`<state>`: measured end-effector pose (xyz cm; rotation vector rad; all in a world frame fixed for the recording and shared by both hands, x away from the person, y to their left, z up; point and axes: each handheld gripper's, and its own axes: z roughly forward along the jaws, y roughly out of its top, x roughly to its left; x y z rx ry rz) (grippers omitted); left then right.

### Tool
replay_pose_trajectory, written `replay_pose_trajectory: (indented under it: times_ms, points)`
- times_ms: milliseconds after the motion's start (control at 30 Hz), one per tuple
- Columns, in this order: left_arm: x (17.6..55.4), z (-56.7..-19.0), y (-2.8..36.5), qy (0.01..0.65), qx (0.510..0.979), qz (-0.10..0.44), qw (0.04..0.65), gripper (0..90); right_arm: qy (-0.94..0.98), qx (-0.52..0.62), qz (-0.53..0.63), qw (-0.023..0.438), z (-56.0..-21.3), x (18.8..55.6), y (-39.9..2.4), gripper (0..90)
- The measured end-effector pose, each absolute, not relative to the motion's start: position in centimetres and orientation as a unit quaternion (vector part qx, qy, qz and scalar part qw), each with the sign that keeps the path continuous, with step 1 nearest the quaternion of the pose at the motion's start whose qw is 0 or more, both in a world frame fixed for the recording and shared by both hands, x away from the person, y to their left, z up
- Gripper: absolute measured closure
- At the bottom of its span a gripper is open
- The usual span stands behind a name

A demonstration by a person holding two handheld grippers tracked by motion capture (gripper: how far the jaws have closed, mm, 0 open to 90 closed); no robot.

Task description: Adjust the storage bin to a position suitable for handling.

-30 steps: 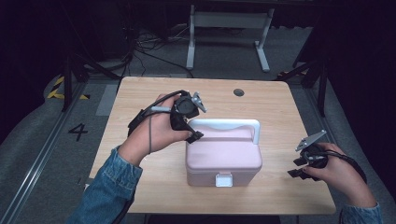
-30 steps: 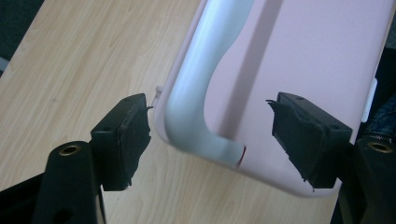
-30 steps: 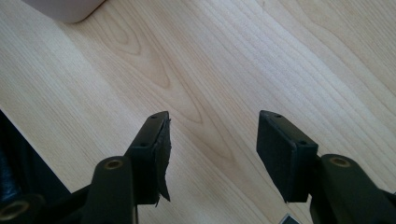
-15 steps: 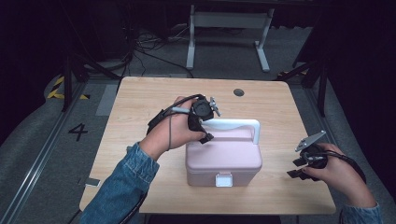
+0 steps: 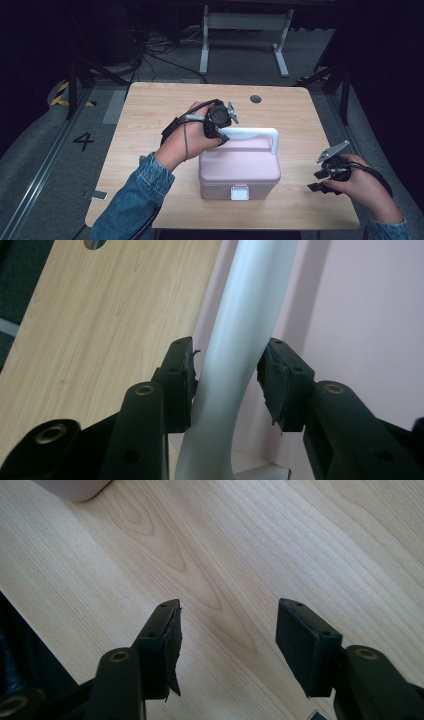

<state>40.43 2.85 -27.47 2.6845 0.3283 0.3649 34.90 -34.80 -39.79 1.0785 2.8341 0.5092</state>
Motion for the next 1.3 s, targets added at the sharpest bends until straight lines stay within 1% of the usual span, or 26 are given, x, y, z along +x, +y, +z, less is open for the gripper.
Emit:
replay_pose_trajectory:
  times_ms: [300,533,833,1033,1300]
  points:
    - [40.2,-26.6,3.0,0.112,0.965,0.110,0.210,62.4,0.920,0.354,0.167,0.036,-39.8,34.8,-35.0,44.3]
    - [40.1,-26.0,3.0,0.108,0.966,0.107,0.209,64.2,0.919,0.352,0.175,0.042,-39.5,34.7,-34.9,45.7]
    - [40.3,-24.9,3.0,0.108,0.964,0.116,0.215,64.4,0.917,0.340,0.202,0.052,-38.4,34.3,-34.5,47.4]
    - [40.5,-24.3,3.1,0.103,0.964,0.125,0.213,64.4,0.912,0.333,0.229,0.070,-37.2,34.0,-33.9,50.6]
    - [41.0,-23.8,3.1,0.109,0.963,0.120,0.216,64.2,0.907,0.318,0.262,0.083,-36.1,33.4,-33.4,50.7]
